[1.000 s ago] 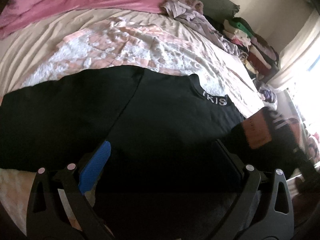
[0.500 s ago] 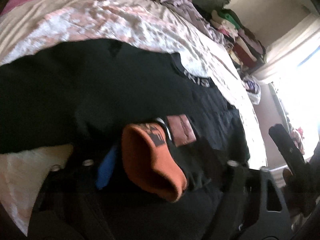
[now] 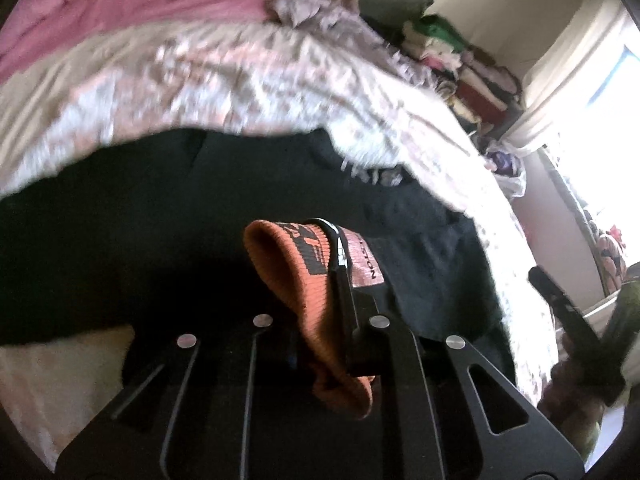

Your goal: Fold small clothes

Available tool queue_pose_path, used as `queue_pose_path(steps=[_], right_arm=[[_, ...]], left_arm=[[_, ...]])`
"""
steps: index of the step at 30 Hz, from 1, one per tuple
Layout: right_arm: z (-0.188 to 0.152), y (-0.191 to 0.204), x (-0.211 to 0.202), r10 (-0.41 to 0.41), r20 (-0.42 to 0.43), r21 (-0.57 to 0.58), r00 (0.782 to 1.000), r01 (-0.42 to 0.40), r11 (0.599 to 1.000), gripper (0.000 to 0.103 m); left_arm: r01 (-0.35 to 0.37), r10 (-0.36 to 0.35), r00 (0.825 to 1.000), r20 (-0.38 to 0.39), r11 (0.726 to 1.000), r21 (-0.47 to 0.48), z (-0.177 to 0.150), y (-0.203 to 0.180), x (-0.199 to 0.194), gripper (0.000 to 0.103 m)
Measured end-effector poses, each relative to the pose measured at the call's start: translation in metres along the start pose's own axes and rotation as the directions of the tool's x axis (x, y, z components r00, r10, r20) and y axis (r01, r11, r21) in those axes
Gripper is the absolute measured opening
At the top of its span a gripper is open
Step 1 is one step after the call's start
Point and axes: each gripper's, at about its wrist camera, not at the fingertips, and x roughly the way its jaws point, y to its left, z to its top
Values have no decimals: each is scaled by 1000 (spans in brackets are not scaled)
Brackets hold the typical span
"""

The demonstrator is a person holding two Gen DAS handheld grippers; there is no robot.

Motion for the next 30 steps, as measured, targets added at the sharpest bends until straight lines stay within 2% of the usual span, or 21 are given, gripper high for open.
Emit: queue_pose_path(steps=[4,8,10,14,17,21,25,28,30], right_arm=[[1,-29,-1,-58,3,57,998,58,997,73],[-1,-39,0,-82,0,76,997,82,994,73],[-2,-35,2,-85,-5,59,996,85,995,73],[-6,-14,6,-85,-9,-28,996,85,996,73],[-9,4,13,-61,-24,-86,998,59,995,73],[-18,30,27,-10,-78,-158,997,-3,987,73],[-27,55,38,48,-135,-220,990,-78,972,73],[-29,67,52,65,-187,-236,980,-109,966,73],[-29,70,60,60,-213,-241,975,-112,964,73]], left_arm=[[-46,43,996,82,998,40,8,0,-20,7],[-81,75,994,77,995,65,10,7,-18,8],[-107,104,994,45,991,83,9,11,-10,13],[-162,159,986,57,986,49,6,26,-13,20],[-183,179,979,96,982,42,4,31,-25,20],[-198,188,977,105,976,92,3,20,-30,20],[-204,199,979,46,970,134,-4,15,-13,20],[-216,224,974,-37,965,146,-13,20,10,20],[-243,255,964,-70,958,150,-19,26,22,20]])
